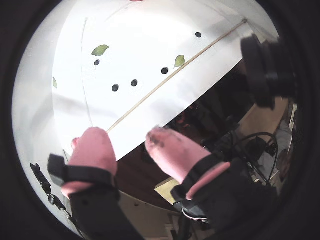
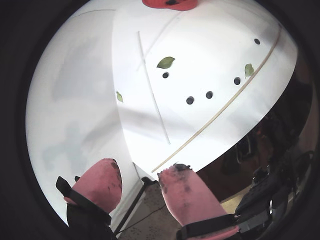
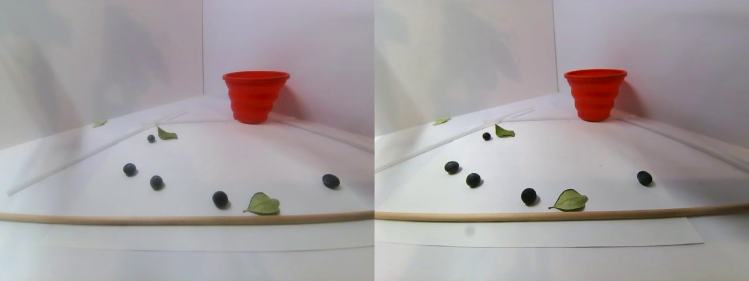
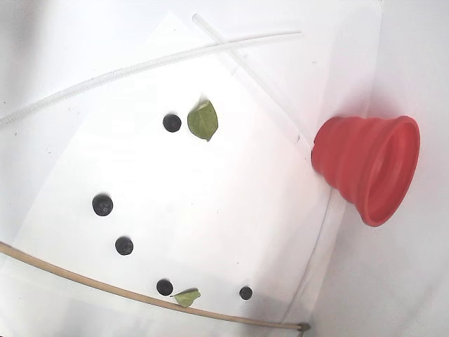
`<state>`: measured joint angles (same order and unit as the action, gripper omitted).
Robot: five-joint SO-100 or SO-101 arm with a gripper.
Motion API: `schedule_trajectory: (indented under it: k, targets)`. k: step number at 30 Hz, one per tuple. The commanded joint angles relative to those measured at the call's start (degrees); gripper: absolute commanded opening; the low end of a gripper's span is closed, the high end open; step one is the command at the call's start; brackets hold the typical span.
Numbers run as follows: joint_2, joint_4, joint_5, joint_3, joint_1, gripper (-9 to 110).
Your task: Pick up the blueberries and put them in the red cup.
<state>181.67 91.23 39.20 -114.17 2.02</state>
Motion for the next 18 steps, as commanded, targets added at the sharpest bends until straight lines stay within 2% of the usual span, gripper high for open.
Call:
schedule_trajectory:
  k: [1, 18]
  targets:
    - [-1.76, -1.05, 3.16, 1.32, -1.32, 15]
    - [-5.8, -7.56, 17.49, -5.62, -7.56, 17]
